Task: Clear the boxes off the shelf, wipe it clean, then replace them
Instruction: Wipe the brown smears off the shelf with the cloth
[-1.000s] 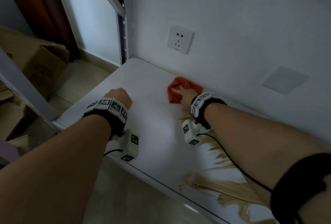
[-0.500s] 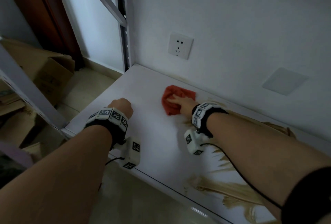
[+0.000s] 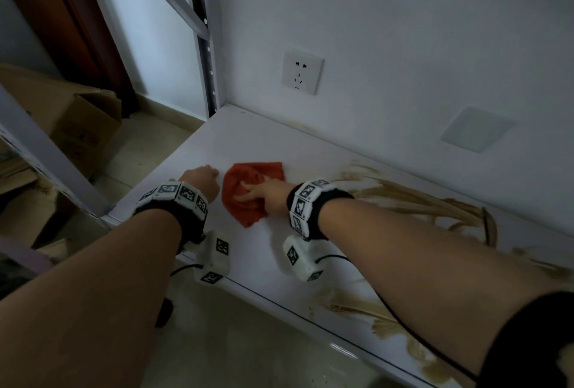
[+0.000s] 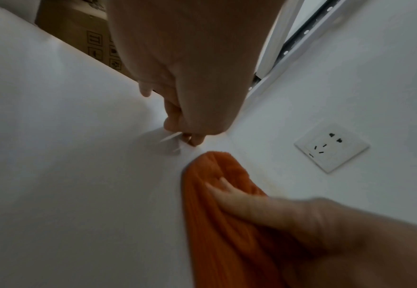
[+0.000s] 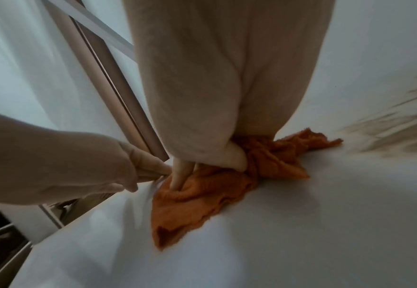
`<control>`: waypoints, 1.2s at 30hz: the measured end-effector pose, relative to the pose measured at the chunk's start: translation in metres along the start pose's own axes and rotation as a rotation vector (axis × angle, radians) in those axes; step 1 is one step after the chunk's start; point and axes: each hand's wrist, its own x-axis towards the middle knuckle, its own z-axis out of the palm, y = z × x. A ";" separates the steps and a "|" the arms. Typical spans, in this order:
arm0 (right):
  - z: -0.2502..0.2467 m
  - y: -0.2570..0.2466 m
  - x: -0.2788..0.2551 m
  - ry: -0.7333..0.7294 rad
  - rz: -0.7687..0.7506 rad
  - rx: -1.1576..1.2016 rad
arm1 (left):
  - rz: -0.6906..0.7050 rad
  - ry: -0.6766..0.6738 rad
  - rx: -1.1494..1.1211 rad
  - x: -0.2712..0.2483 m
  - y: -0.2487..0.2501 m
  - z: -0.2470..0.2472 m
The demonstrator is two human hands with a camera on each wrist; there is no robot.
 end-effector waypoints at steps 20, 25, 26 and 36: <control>0.000 -0.018 0.018 0.000 0.051 -0.250 | 0.023 0.043 0.026 -0.001 -0.015 0.004; 0.023 -0.024 0.004 0.012 -0.066 -0.283 | 0.030 0.021 0.033 -0.001 -0.012 0.003; 0.023 -0.024 -0.003 0.007 -0.082 -0.284 | 0.042 0.035 0.012 -0.001 -0.012 0.003; 0.037 -0.018 -0.104 0.241 0.008 -0.334 | 0.359 0.072 -0.044 -0.029 0.030 0.008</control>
